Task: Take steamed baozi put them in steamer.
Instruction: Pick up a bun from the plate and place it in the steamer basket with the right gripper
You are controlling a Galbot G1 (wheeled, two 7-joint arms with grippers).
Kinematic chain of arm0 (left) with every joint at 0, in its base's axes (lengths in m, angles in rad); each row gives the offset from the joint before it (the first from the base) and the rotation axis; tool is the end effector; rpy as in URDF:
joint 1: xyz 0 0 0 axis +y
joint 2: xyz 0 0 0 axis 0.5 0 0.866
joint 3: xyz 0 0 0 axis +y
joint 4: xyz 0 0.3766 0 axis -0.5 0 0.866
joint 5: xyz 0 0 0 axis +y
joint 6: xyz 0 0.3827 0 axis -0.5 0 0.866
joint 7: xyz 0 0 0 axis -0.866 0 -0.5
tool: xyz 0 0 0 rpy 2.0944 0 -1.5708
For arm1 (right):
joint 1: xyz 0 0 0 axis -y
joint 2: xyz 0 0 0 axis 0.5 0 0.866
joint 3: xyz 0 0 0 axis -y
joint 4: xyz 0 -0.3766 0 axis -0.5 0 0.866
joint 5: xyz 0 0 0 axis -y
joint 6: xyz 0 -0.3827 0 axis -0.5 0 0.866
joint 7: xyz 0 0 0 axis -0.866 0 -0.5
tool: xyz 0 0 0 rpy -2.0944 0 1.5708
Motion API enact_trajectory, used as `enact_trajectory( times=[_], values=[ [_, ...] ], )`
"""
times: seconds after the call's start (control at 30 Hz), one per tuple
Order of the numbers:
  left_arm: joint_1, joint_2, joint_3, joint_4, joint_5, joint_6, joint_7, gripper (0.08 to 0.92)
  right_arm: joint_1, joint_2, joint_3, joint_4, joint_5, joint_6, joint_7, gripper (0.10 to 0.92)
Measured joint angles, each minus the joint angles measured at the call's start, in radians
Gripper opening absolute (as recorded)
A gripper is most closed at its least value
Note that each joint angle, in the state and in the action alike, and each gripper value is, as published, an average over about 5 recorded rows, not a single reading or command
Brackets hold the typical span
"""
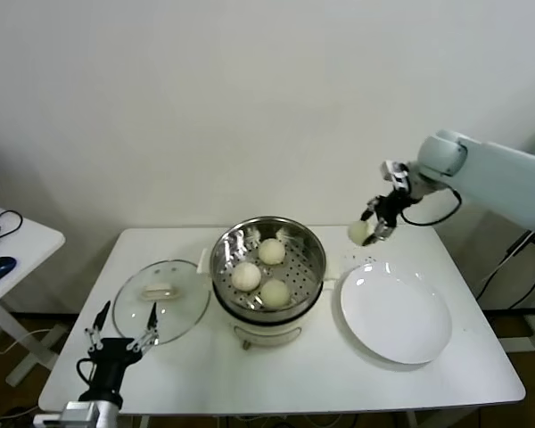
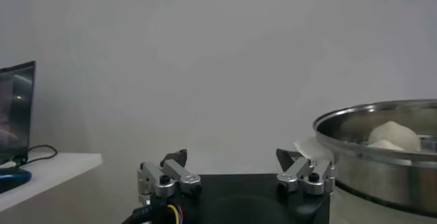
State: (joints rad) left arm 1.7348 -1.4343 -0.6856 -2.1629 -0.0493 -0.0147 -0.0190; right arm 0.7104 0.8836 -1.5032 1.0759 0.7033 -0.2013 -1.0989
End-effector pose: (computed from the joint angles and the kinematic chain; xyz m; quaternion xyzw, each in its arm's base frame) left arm 0.1441 0.0729 -0.3183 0.0341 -0.9958 -0.0787 0.0333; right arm 0.6401 -0.1205 -0.0299 0.5377 -0.6161 0.4410 0.3698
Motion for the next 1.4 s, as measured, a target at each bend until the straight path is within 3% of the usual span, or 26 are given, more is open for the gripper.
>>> enact_trajectory(
  times=[0.53, 1.4],
  values=[
    [-0.011, -0.001, 0.016, -0.025, 0.031, 0.0, -0.007, 0.823, 0.097, 0.222, -0.12, 0.051, 0.226, -0.064, 0.06, 0.653],
    [-0.041, 0.009, -0.002, -0.008, 0.016, 0.008, -0.009, 0.823, -0.051, 0.263, -0.151, 0.029, 0.187, -0.084, 0.123, 0.659]
  ],
)
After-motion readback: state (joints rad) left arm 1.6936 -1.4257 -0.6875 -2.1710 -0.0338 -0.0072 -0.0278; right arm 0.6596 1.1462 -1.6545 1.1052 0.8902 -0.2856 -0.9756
